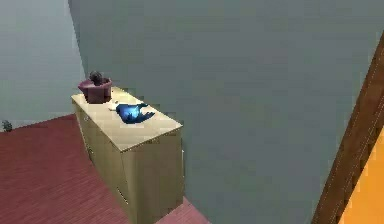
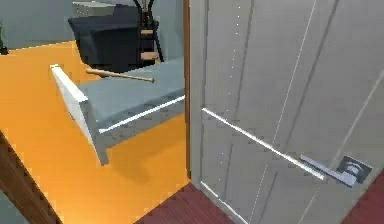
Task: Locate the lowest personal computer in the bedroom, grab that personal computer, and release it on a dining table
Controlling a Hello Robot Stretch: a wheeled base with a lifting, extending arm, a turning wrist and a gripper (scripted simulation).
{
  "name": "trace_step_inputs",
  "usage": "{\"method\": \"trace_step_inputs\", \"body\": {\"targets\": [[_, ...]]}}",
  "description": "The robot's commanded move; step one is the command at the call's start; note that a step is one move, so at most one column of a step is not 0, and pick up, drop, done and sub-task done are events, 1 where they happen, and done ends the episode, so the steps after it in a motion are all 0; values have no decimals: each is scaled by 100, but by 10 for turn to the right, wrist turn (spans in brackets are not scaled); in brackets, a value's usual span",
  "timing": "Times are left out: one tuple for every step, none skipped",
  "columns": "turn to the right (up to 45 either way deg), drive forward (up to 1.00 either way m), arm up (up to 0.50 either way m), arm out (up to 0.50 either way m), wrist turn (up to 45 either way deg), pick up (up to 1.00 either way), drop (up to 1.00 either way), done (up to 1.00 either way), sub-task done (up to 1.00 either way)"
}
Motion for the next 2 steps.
{"method": "trace_step_inputs", "body": {"targets": [[300,0,0,0,0,0,0,0,0],[0,5,0,0,0,0,0,0,0]]}}
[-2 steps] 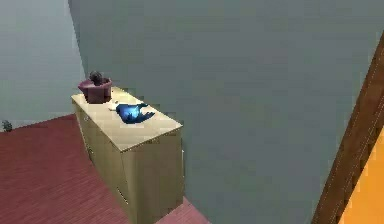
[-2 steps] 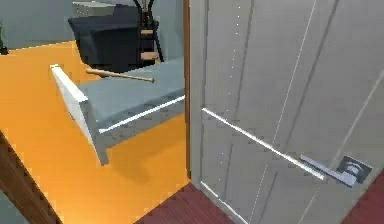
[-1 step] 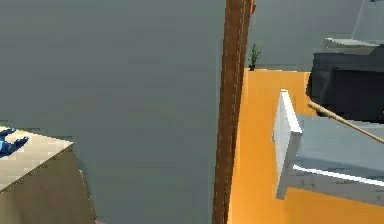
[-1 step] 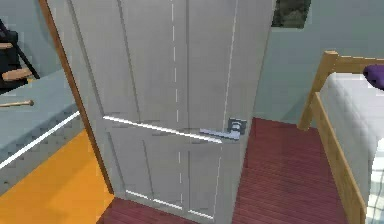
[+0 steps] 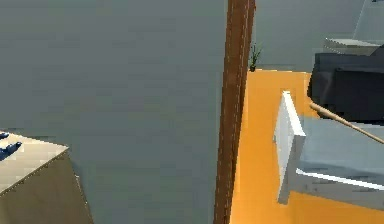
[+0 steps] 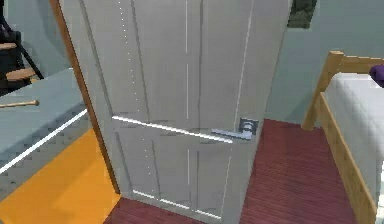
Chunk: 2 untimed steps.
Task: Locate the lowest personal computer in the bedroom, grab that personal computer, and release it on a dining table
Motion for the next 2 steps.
{"method": "trace_step_inputs", "body": {"targets": [[-450,0,0,0,0,0,0,0,0],[-60,0,0,0,0,0,0,0,0]]}}
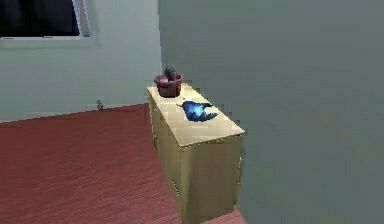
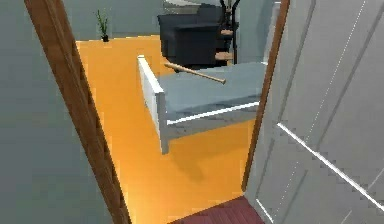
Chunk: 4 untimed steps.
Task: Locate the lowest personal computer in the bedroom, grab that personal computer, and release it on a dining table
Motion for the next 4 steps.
{"method": "trace_step_inputs", "body": {"targets": [[0,30,0,0,0,0,0,0,0],[-450,0,0,0,0,0,0,0,0],[-300,0,0,0,0,0,0,0,0],[0,100,0,0,0,0,0,0,0]]}}
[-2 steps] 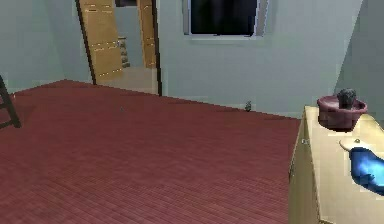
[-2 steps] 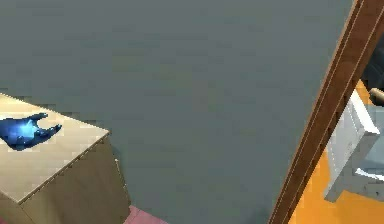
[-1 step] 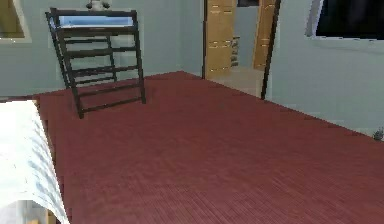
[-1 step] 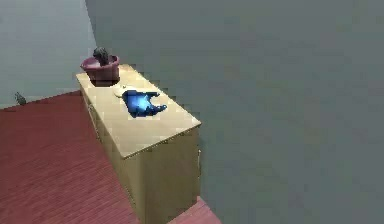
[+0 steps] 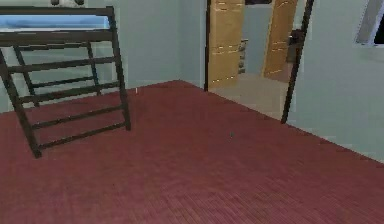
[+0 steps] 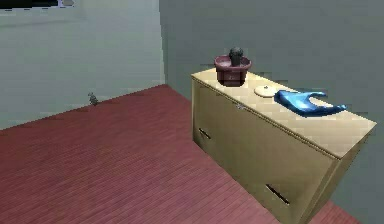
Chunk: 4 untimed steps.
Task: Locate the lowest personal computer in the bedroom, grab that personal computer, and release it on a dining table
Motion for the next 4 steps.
{"method": "trace_step_inputs", "body": {"targets": [[-30,0,0,0,0,0,0,0,0],[0,100,0,0,0,0,0,0,0],[0,100,0,0,0,0,0,0,0],[-60,0,0,0,0,0,0,0,0]]}}
